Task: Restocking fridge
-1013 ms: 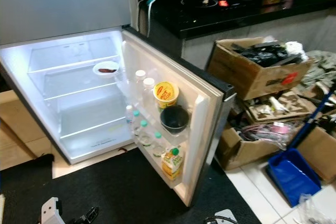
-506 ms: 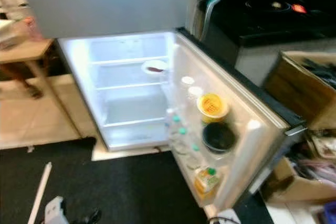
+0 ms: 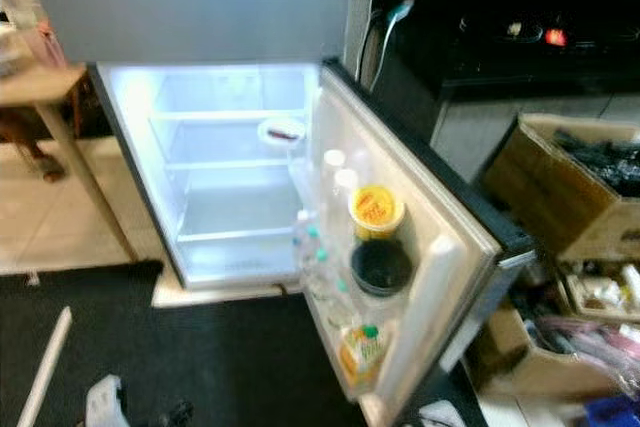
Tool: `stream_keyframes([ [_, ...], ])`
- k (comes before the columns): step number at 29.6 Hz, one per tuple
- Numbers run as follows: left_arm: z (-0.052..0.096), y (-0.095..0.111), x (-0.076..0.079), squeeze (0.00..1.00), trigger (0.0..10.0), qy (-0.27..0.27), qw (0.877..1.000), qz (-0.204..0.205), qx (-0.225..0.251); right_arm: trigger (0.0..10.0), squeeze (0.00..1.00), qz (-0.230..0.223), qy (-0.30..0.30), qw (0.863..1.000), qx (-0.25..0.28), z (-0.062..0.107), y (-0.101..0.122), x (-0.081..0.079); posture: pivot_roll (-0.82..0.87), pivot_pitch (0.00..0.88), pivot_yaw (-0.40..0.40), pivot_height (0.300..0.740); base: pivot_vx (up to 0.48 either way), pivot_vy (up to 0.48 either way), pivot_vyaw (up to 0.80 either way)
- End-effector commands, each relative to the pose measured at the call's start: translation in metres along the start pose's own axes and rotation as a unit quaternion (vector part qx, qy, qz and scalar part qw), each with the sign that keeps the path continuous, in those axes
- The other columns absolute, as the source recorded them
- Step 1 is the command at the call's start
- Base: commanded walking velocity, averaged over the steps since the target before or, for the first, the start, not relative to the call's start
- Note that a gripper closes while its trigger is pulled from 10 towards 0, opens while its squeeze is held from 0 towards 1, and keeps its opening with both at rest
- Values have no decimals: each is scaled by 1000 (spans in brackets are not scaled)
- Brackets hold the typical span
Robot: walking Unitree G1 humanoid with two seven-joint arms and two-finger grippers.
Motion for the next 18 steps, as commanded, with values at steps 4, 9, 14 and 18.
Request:
stream_keyframes([
  [4,0,1,0,0,10000,0,1000,-3,-2,0,0,-33,-42,998,-16,1,-6,13,-63,0,19,740,0,0,0],
  [9,0,2,0,0,10000,-1,1000,-4,-3,0,0,-110,-96,989,1,4,-2,41,-63,0,20,740,0,0,0],
  [14,-1,2,1,0,10000,-2,1000,-7,-6,0,0,-274,-127,950,83,8,25,73,-64,0,21,740,0,0,0],
  [18,-1,1,1,0,10000,-2,1000,-9,-7,3333,0,-338,-115,926,122,10,39,80,-63,0,21,740,0,0,0],
])
Point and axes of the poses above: a point about 5 cm out from each wrist's last joint towards the gripper, its own z axis pointing back from the gripper into the wrist, its own y axis along the axis of the wrist's last joint, x = y × z, the point moved 2 cm from there along -z, pointing out of the wrist towards the gripper, and after that the axes turned 7 degrees about z, right-handed, at the moved point
